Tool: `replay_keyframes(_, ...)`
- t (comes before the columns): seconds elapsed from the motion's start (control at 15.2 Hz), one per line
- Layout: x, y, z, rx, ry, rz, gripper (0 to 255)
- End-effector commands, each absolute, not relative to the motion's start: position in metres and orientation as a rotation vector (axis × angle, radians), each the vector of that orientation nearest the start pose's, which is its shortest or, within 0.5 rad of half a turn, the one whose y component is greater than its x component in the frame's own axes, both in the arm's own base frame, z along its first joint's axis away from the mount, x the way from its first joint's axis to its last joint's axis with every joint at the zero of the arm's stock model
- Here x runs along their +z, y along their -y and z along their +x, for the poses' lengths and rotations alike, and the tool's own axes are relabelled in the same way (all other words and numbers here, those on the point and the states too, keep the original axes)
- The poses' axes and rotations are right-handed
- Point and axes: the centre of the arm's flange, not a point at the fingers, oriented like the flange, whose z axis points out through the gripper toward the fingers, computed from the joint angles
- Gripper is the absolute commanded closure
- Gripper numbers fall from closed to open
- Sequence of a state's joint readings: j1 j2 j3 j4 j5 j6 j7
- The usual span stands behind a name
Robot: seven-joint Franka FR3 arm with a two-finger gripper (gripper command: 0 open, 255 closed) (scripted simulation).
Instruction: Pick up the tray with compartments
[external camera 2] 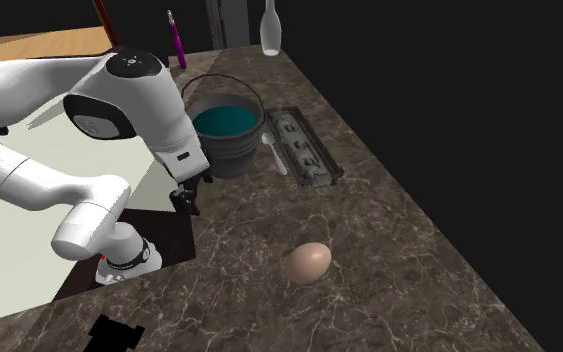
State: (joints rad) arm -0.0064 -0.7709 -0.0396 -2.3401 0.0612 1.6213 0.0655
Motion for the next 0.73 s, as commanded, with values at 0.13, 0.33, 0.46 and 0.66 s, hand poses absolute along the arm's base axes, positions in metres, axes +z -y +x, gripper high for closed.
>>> replay_keyframes(0.13, 0.598, -0.016, 0.32, -0.074, -0.311, -3.045, 0)
replay_keyframes(0.33, 0.598, -0.056, 0.332, -0.068, -0.544, -3.026, 0)
replay_keyframes(0.46, 0.597, -0.082, 0.343, -0.064, -0.699, -3.005, 0)
replay_keyframes(0.66, 0.596, -0.119, 0.365, -0.058, -0.929, -2.957, 0)
